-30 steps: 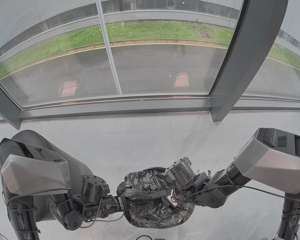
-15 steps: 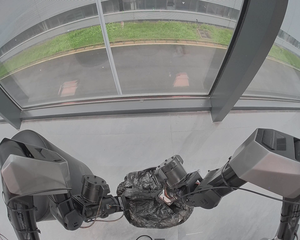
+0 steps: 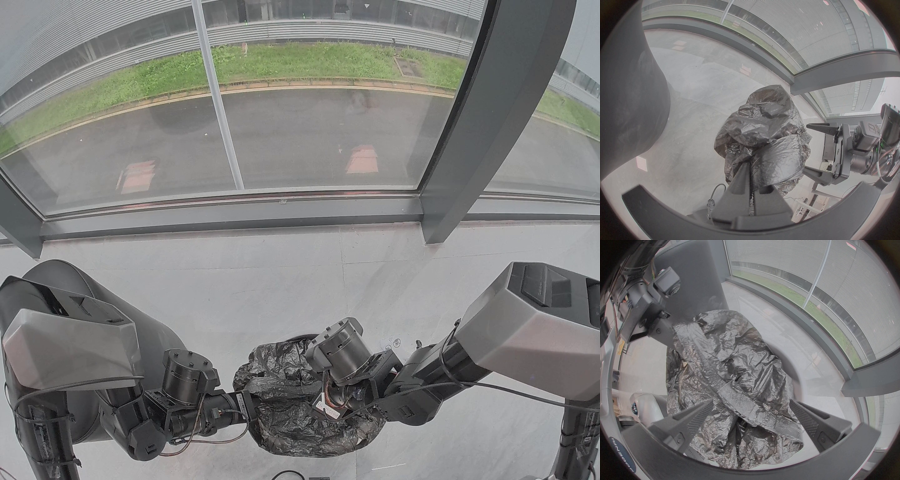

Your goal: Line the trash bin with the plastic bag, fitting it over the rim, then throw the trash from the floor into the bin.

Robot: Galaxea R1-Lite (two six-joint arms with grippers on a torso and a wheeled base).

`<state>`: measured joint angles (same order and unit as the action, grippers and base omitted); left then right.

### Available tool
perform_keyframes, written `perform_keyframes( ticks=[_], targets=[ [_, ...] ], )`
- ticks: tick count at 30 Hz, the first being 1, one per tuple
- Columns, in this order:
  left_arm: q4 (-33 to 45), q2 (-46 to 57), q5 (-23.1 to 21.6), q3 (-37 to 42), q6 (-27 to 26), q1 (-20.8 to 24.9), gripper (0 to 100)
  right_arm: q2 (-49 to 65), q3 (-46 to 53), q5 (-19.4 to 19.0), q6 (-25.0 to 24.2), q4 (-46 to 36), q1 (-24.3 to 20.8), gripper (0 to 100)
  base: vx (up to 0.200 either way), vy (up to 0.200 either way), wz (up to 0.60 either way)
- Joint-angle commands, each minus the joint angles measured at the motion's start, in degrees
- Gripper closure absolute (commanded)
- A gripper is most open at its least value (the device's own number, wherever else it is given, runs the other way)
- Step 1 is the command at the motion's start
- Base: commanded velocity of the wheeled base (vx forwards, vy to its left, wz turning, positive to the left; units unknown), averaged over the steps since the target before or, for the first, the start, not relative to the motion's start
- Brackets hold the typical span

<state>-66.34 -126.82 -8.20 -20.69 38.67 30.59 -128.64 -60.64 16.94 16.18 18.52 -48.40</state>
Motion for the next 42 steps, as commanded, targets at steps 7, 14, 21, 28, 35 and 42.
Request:
perform_keyframes(
  ticks=[7,14,21,28,35,42],
  targets=[
    [-5.11,-1.06,-0.06,1.35,0.18,0.00,100,-2.94,-0.18,1.34,-0.27,0.29,-0.29,0,0.000,0.000,0.00],
    [-6.96,-1.85,-0.06,2.23,0.09,0.00,100,-4.43,-0.36,3.09,-0.44,1.17,-0.29,0,0.000,0.000,0.00],
    [-6.96,-1.68,0.03,2.23,0.18,0.00,100,-3.46,-2.21,5.91,-0.36,3.89,0.32,0,0.000,0.000,0.00],
    [-7.05,-1.77,-0.06,2.14,0.18,-0.26,100,-2.32,-4.58,7.75,-0.44,4.07,0.85,0,0.000,0.000,0.00],
    [-7.05,-1.77,0.03,1.97,0.09,-0.88,100,-1.53,-6.25,10.48,-1.06,5.39,1.73,0,0.000,0.000,0.00],
    [-7.31,-2.20,-0.23,0.82,-0.08,-1.76,100,-1.62,-7.39,10.65,-1.15,5.65,3.66,0,0.000,0.000,0.00]
  ],
)
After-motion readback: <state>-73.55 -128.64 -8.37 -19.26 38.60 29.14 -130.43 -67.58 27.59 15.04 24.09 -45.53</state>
